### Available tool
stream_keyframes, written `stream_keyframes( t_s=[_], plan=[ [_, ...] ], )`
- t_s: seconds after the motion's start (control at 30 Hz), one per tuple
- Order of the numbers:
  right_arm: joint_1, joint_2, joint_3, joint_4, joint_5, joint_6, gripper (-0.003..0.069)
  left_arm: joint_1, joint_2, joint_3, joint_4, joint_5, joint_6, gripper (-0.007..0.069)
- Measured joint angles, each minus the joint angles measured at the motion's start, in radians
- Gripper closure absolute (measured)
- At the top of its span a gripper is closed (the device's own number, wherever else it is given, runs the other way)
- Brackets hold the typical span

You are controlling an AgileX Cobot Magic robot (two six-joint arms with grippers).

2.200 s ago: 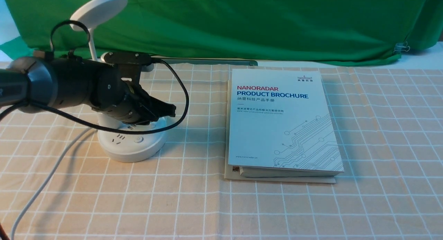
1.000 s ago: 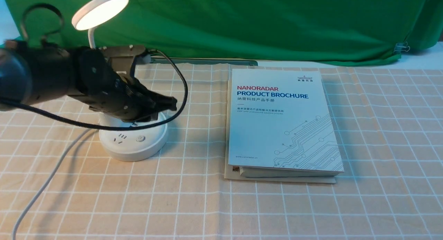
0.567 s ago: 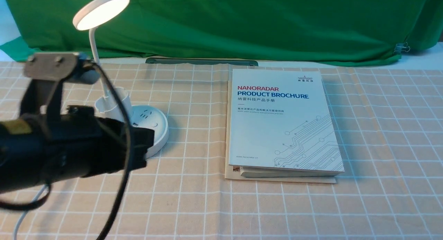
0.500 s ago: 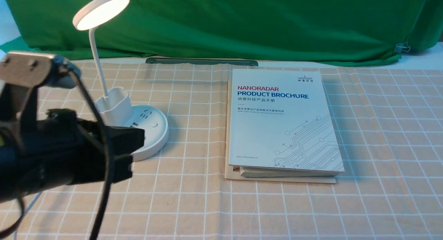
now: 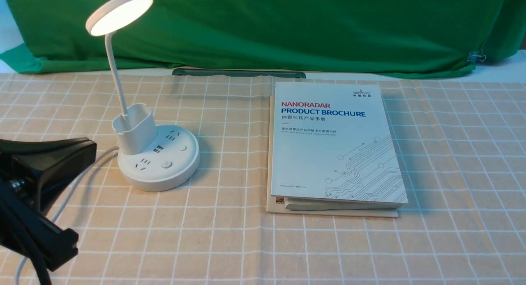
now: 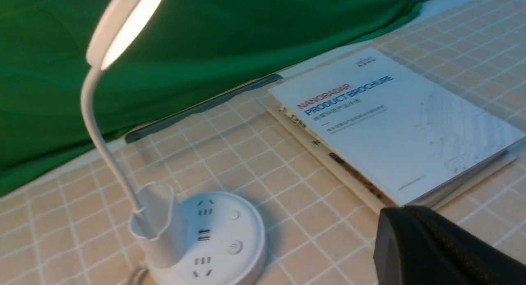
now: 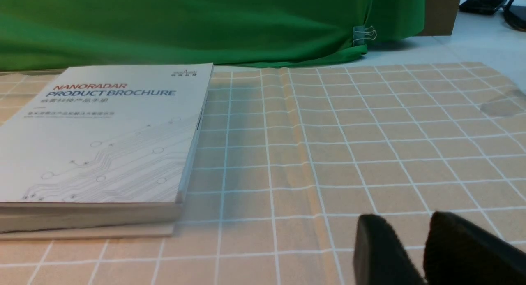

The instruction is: Turn on the table lamp on the light coffee tablecloth with your hand.

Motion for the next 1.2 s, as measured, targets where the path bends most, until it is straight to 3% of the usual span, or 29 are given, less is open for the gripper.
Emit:
stream_keyframes(
  t_s=[0.1,0.27,0.37,0.43,0.57,0.77,0.93,1.1,1.2],
  plan=[
    [0.000,0.000,0.000,0.000,0.000,0.000,0.0419,0.000,-0.001,0.016,0.038,-0.042,-0.008,0.0623],
    [0.000,-0.001,0.000,0.000,0.000,0.000,0.0419,0.038,-0.073,0.175,0.196,-0.501,-0.106,0.0623],
    [0.000,-0.001,0.000,0.000,0.000,0.000,0.0419,0.130,-0.197,0.316,0.280,-0.778,-0.201,0.0623],
    [0.000,-0.001,0.000,0.000,0.000,0.000,0.0419,0.194,-0.314,0.394,0.298,-0.819,-0.264,0.0623],
    [0.000,-0.001,0.000,0.000,0.000,0.000,0.0419,0.301,-0.553,0.500,0.310,-0.643,-0.383,0.0623],
    [0.000,-0.003,0.000,0.000,0.001,0.000,0.0419,0.324,-0.597,0.617,0.273,-0.461,-0.447,0.0623],
    [0.000,-0.003,0.000,0.000,0.001,0.000,0.0419,0.298,-0.599,0.620,0.242,-0.238,-0.453,0.0623],
    [0.000,-0.004,0.000,0.000,0.000,0.000,0.0420,0.297,-0.601,0.620,0.223,-0.195,-0.437,0.0623],
    [0.000,-0.004,0.000,0.000,0.000,0.000,0.0420,0.298,-0.601,0.620,0.171,-0.192,-0.367,0.0623]
  ],
)
